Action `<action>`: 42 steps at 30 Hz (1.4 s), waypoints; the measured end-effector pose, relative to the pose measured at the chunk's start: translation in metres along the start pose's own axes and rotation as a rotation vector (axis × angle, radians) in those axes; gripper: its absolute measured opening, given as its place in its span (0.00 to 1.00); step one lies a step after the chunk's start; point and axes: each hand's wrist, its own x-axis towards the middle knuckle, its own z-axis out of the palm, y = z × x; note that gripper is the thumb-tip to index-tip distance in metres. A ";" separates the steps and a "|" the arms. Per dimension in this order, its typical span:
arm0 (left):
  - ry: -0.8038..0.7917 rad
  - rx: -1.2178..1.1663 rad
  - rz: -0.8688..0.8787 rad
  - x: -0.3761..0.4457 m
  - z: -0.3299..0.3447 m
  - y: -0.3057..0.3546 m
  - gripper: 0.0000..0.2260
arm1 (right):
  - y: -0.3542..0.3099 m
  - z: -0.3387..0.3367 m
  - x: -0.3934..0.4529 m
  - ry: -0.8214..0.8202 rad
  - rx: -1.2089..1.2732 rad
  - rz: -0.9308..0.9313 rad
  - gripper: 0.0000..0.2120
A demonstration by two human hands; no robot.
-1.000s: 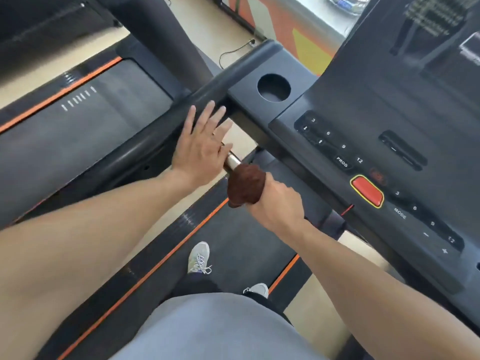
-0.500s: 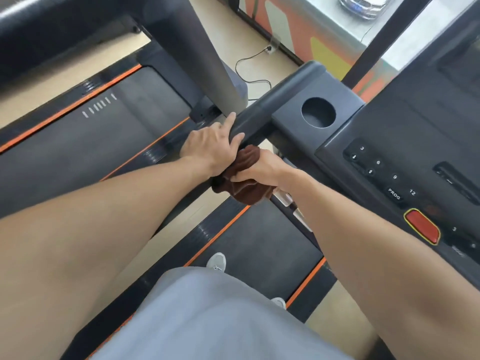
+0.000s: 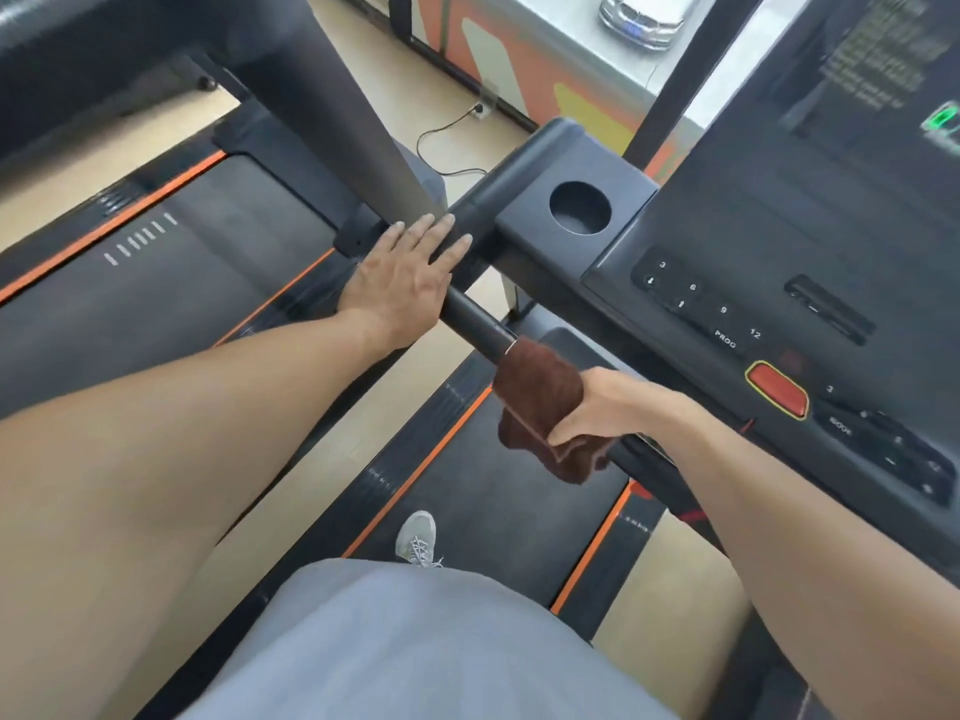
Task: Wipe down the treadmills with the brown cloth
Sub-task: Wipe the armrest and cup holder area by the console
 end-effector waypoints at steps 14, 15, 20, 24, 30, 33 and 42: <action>0.079 -0.054 0.015 0.001 -0.001 -0.001 0.24 | -0.122 0.002 0.054 0.649 0.052 -0.204 0.33; 0.087 -0.030 0.040 0.000 -0.003 0.000 0.23 | -0.120 -0.003 0.052 0.601 0.042 -0.205 0.34; 0.128 0.046 0.373 -0.010 -0.004 0.008 0.20 | -0.094 0.014 0.036 0.601 -0.015 -0.108 0.27; 0.167 -0.250 0.367 -0.016 0.003 0.076 0.18 | -0.049 0.049 0.004 0.712 -0.080 0.009 0.19; 0.074 -0.514 0.414 -0.037 0.003 0.212 0.16 | 0.056 0.095 -0.053 0.737 -0.082 0.201 0.17; -0.015 -0.541 0.387 -0.035 0.002 0.226 0.17 | 0.068 0.103 -0.056 0.764 -0.053 0.211 0.18; 0.081 -0.192 0.199 -0.017 0.018 0.128 0.21 | -0.006 0.075 -0.019 0.779 -0.037 0.118 0.27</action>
